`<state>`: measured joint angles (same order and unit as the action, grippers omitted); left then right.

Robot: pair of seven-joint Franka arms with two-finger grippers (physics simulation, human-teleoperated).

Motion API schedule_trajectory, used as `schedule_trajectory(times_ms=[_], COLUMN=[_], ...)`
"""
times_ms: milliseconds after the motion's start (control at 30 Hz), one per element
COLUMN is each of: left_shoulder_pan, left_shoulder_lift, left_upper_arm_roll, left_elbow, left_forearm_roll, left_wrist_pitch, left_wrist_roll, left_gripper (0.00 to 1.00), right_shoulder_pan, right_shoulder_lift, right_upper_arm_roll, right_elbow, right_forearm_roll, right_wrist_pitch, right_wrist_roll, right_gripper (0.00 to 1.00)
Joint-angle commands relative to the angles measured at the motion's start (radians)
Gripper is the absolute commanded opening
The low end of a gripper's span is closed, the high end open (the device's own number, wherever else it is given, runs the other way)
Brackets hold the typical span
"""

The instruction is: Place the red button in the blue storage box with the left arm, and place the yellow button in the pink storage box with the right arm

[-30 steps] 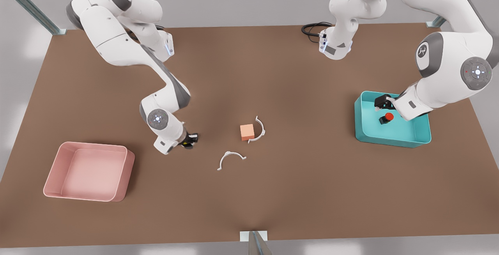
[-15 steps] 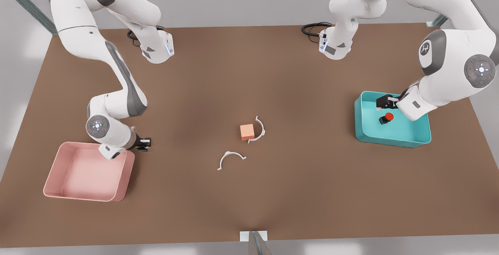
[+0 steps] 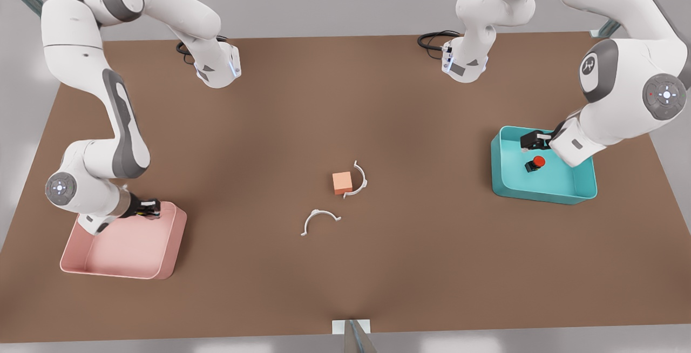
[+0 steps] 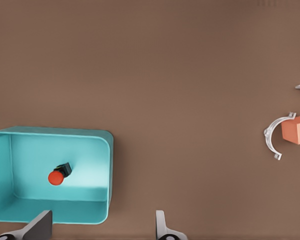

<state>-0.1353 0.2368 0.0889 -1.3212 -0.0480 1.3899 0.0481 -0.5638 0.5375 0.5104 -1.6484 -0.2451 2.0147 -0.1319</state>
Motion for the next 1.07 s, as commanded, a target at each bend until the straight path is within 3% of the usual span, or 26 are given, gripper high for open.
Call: schedule_trajectory(times_ms=[0, 67, 100, 200, 433, 500, 567, 600, 700, 733, 767, 800, 1033], left_shoulder_pan=[-0.001, -0.003, -0.003, -0.017, -0.015, -0.017, -0.015, -0.015, -0.01, -0.012, -0.012, -0.012, -0.017], left_shoulder_lift=[-0.002, -0.008, -0.01, -0.01, -0.008, -0.007, -0.007, -0.007, -0.01, -0.01, -0.01, -0.011, -0.019], left_upper_arm_roll=[0.0, -0.003, -0.003, -0.003, 0.0, 0.0, 0.0, 0.0, -0.003, -0.003, -0.006, -0.006, -0.005], left_elbow=[0.0, 0.0, 0.0, 0.0, 0.0, 0.0, 0.0, 0.0, 0.01, 0.017, 0.017, 0.019, 0.023], left_forearm_roll=[0.0, 0.0, 0.0, 0.0, -0.001, 0.0, 0.0, -0.004, -0.004, -0.004, -0.004, -0.001, 0.0], left_wrist_pitch=[-0.012, -0.022, -0.022, -0.034, -0.035, -0.035, -0.035, -0.035, -0.034, -0.034, -0.034, -0.034, -0.035], left_wrist_roll=[-0.037, -0.042, -0.042, -0.07, -0.119, -0.117, -0.116, -0.114, -0.108, -0.106, -0.106, -0.106, -0.106], left_gripper=[1.0, 1.0, 1.0, 1.0, 1.0, 1.0, 1.0, 1.0, 1.0, 1.0, 1.0, 1.0, 1.0], right_shoulder_pan=[-0.004, -0.004, -0.004, -0.004, 0.031, 0.171, 0.311, 0.358, 0.321, 0.376, 0.61, 0.605, 0.591], right_shoulder_lift=[0.041, 0.113, 0.131, 0.142, 0.095, -0.01, -0.039, -0.103, -0.227, -0.301, -0.35, -0.407, -0.375], right_upper_arm_roll=[-0.004, -0.006, -0.007, -0.007, 0.028, 0.031, 0.033, 0.031, 0.068, -0.005, -0.355, -0.406, -0.408], right_elbow=[0.039, 0.113, 0.128, 0.13, 0.131, 0.2, 0.443, 0.443, 0.406, 0.363, 0.357, 0.283, 0.337], right_forearm_roll=[-0.005, -0.006, -0.01, -0.006, -0.01, -0.043, -0.04, -0.037, 0.079, 0.095, 0.22, 0.264, 0.21], right_wrist_pitch=[-0.005, -0.001, 0.001, 0.004, -0.01, -0.166, -0.453, -0.475, -0.516, -0.514, -0.518, -0.53, -0.551], right_wrist_roll=[-0.387, -0.448, -0.451, -0.449, -0.35, -0.131, 0.066, 0.204, 0.233, 0.23, 0.227, 0.221, 0.19], right_gripper=[0.5, 0.53, 0.6, 1.0, 1.0, 1.0, 1.0, 1.0, 1.0, 1.0, 1.0, 1.0, 1.0])
